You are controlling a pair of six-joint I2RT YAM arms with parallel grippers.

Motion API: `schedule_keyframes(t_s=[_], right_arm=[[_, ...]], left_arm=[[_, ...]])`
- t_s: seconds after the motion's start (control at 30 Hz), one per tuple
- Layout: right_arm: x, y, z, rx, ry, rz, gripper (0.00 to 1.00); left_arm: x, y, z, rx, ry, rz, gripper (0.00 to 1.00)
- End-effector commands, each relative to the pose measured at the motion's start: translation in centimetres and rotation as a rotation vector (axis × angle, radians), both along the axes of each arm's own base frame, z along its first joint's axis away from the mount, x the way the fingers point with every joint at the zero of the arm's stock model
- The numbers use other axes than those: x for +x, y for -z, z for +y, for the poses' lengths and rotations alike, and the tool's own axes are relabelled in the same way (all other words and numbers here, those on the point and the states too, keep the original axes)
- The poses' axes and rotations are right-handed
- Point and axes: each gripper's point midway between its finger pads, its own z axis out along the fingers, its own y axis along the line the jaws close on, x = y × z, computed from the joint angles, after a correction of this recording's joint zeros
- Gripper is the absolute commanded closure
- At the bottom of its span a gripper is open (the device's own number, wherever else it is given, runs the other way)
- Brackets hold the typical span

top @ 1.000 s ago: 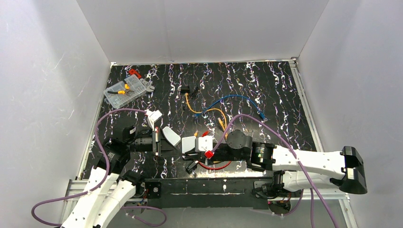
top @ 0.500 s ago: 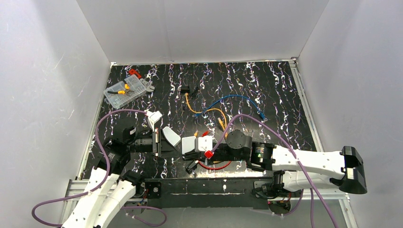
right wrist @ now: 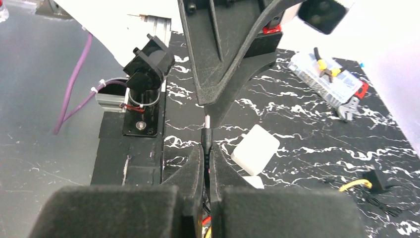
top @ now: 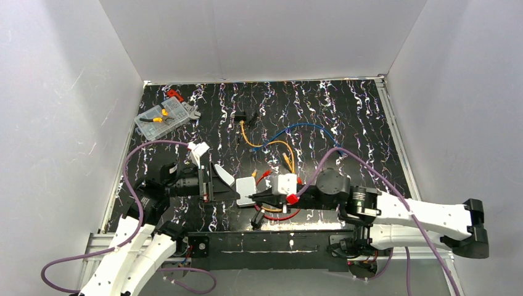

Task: Insert the plug into the switch port
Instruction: Adjust the power at the center of the board.

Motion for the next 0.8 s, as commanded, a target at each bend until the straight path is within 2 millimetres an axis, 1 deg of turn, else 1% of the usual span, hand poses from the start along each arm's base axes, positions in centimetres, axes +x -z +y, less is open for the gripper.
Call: schedule_keyframes(t_s=[0.0,0.17,0.27,0.37,0.47,0.53,0.63,0.7,0.77], right_arm=[[0.7,-2.8,-2.2,0.072,0.067,-0.027,0.99],[3.1,-3.8,-5.0,0.065,0.224,-0.076,0.99],[4.7,-3.6,-6.6,0.033,0.326,-0.100,0.99],[6.8,-3.0,-8.1,-0.010,0.457,-0.128,0.99],[8.9,-1.9,-9.6,-0.072,0.595,-0.159,0.99],[10.1,-1.1,-10.5,-0.109,0.677,-0.170,0.99],[11.3,-0.2,-11.9,-0.143,0.757,-0.154,0.99],[11.8,0.4,-12.8,-0.162,0.796,-0.131,0.99],[12.0,0.5,-13.3,-0.160,0.816,-0.113,0.99]], left_arm=[[0.6,-0.2,0.2,0.032,-0.033,-0.028,0.02],[1.3,1.3,0.5,0.080,-0.068,0.006,0.02],[1.7,2.5,0.6,0.112,-0.089,0.038,0.02],[2.3,3.9,0.8,0.150,-0.113,0.079,0.02],[2.8,5.5,0.9,0.193,-0.143,0.126,0.02],[3.1,6.3,0.9,0.207,-0.148,0.153,0.02],[3.5,7.5,0.7,0.225,-0.148,0.202,0.02],[3.8,8.4,0.6,0.236,-0.149,0.233,0.02],[4.0,9.2,0.4,0.242,-0.152,0.260,0.02]])
